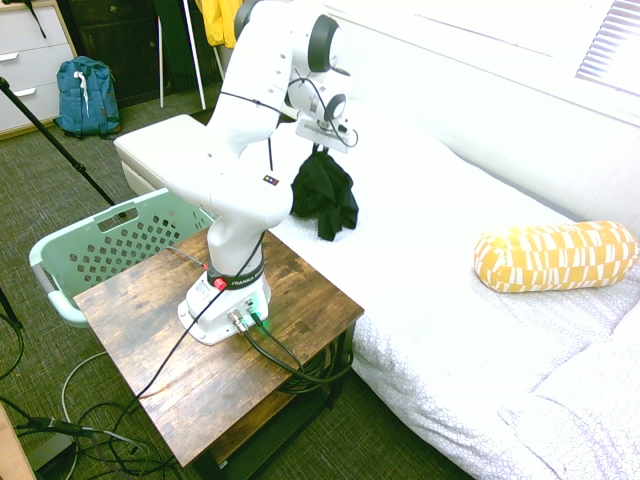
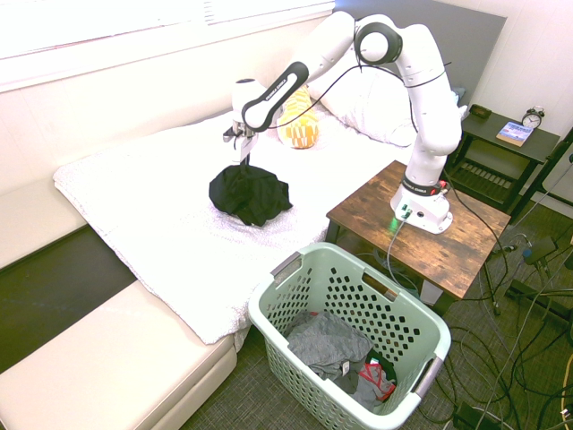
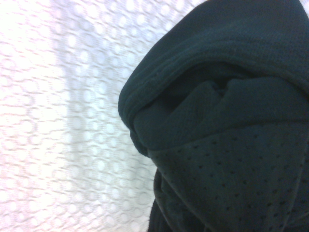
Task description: Put my clothes in the laundry bag
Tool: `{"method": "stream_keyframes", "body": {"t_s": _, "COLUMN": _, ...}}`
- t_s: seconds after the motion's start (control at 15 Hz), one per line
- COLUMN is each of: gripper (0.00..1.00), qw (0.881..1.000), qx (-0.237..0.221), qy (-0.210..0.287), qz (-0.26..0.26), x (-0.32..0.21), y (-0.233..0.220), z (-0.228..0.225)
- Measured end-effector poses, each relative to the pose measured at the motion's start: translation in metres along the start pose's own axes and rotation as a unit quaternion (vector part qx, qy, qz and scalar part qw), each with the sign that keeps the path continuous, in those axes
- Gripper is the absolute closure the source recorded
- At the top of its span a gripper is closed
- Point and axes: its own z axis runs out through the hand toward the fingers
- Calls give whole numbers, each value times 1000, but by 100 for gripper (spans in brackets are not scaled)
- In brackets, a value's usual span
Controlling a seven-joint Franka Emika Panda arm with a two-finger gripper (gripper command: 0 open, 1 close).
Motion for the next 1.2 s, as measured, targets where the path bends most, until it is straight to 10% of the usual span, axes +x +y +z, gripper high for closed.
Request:
{"method": "stream_keyframes", "body": {"t_s": 0.6, "gripper": 100, "qw": 991, "qx": -7, "qy": 30, "qz": -127, "x": -372, "y": -71, "z": -114}}
{"method": "stream_keyframes", "body": {"t_s": 1.2, "gripper": 100, "qw": 980, "qx": -81, "qy": 11, "qz": -184, "x": -527, "y": -28, "z": -25}}
